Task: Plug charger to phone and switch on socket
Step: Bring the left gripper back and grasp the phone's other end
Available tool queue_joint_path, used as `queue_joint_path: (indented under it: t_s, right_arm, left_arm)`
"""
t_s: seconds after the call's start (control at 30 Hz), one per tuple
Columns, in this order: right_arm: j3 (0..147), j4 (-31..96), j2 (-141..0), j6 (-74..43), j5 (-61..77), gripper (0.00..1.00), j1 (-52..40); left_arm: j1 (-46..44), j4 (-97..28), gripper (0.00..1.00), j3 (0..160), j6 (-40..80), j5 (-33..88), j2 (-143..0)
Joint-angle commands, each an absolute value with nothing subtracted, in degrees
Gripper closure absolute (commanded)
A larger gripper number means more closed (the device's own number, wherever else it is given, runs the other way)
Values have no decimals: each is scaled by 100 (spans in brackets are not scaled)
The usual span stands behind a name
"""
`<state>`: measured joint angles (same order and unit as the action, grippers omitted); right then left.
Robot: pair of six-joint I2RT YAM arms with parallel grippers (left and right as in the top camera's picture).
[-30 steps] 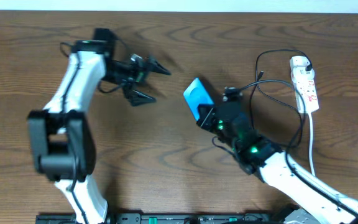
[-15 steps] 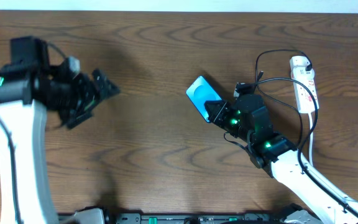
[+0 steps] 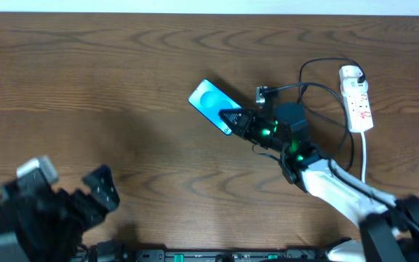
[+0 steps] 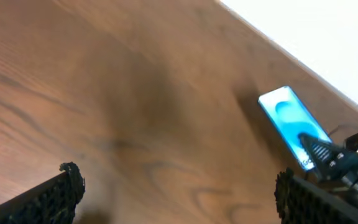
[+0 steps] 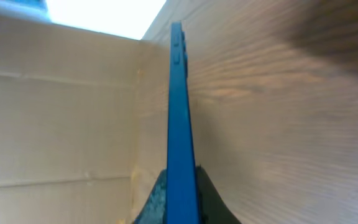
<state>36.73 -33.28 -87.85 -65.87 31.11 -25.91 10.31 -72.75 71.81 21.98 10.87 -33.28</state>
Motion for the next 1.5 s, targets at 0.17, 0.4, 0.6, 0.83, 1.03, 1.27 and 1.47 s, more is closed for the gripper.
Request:
queue_joint_path:
  t_s: [0.17, 0.4, 0.6, 0.83, 1.03, 1.27, 1.47]
  right_arm:
    - [3715, -5072, -10106, -8049, 4834, 99, -2311]
    - [3400, -7502, -10414, -8812, 5927, 99, -1643]
    - [2373, -8619, -10416, -9382, 5671, 99, -1302]
    - [1682, -8794, -10416, -9384, 4556, 99, -1494]
    - [1865, -8980, -10416, -9384, 4449, 99, -1549]
    - [1865, -8978, -10416, -9386, 4449, 99, -1549]
    - [1865, -8914, -10416, -9588, 4449, 99, -1647]
  left_arm:
    - [1033, -5833, 2, 5341, 4016, 1538, -2735]
    - [1033, -3120, 2, 3511, 4866, 4110, -3428]
    - [919, -1686, 2, 3048, 5179, 5153, -4421]
    - [298, -1072, 2, 3048, 5437, 5179, -5299]
    - [-244, -1057, 2, 3048, 5435, 5186, -5920]
    - [-438, -969, 2, 3048, 6189, 4952, -6285]
    - [-464, -434, 2, 3048, 6790, 4692, -6335]
